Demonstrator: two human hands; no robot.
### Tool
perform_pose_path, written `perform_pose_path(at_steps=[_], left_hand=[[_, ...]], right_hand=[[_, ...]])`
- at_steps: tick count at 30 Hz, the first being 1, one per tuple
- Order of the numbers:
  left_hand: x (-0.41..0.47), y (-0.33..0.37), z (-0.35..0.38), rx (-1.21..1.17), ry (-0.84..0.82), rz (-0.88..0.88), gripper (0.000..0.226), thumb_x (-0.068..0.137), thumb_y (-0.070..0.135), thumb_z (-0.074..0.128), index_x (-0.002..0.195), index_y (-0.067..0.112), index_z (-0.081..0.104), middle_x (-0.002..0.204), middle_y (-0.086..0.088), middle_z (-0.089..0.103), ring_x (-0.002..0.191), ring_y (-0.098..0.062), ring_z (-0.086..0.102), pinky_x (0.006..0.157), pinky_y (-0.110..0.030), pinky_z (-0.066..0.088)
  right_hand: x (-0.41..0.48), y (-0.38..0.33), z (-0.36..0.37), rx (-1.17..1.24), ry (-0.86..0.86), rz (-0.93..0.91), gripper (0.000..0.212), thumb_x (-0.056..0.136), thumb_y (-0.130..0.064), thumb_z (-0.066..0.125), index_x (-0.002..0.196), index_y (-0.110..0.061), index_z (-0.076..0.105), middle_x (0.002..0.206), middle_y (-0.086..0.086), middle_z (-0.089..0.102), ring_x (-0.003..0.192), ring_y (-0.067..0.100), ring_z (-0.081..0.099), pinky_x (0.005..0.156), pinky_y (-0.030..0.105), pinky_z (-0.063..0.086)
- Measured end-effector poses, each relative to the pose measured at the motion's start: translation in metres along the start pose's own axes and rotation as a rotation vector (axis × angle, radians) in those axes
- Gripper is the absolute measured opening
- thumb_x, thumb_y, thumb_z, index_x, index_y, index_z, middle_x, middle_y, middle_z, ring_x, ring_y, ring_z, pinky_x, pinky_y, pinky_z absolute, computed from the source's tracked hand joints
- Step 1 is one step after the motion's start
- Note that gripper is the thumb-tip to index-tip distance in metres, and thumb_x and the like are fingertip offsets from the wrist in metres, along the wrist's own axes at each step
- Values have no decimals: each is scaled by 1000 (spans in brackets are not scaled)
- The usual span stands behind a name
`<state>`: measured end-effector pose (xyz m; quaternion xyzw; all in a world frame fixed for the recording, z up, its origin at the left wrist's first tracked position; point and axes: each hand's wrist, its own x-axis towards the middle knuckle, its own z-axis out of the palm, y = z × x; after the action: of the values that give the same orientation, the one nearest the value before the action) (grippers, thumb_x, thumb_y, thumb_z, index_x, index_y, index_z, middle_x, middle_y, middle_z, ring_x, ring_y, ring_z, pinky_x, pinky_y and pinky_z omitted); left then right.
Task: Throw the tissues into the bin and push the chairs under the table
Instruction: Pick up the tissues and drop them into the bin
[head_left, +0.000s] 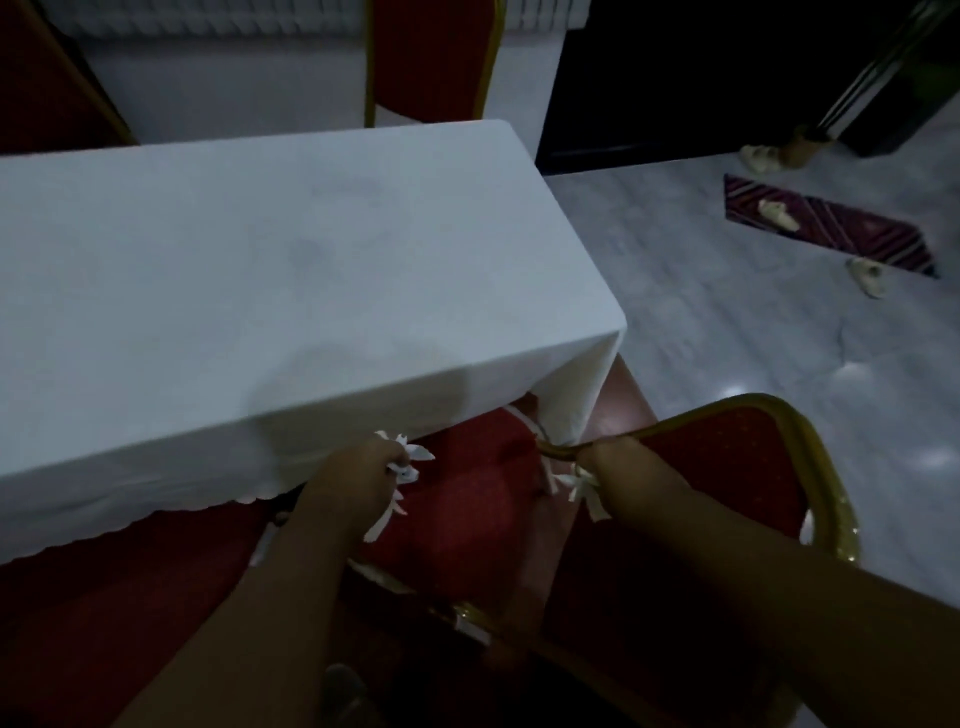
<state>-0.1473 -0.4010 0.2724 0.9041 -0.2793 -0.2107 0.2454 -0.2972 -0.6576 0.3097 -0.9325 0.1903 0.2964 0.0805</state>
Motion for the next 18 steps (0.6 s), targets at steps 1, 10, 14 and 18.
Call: perform_pose_path(at_steps=[1,10,14,18], left_hand=[[3,9,6,6,27,17,19,87,-4,65,90,10,78,92,0,66,75,-16,62,58,1,38],[21,125,45,116,49,44,20,77,-9,67,82,7,78,92,-14,75,75,-29,73,68,-27,51],[49,186,55,2,-43,85,26,87,-9,58,94,11,74,99,-7,71,80,-20,72,65,-17,56],[86,245,76,64,-39,52,22,94,8,54,109,12,70,101,1,62,92,-21,64,65,-14,43]], right_hand=[[8,17,-1,-13,-4,0,34,85,-6,66,119,-12,67,119,10,66,109,28,65,94,36,54],[7,131,-49,130,116,-129,24,97,-9,53,118,-11,65,121,9,65,114,26,63,85,27,47],[-6,178,-75,102,190,-91,13,90,-16,64,101,-14,72,105,4,68,96,21,65,80,27,47],[11,226,-94,102,212,-55,13,88,-22,71,91,-10,73,74,-2,54,67,14,55,68,28,46]])
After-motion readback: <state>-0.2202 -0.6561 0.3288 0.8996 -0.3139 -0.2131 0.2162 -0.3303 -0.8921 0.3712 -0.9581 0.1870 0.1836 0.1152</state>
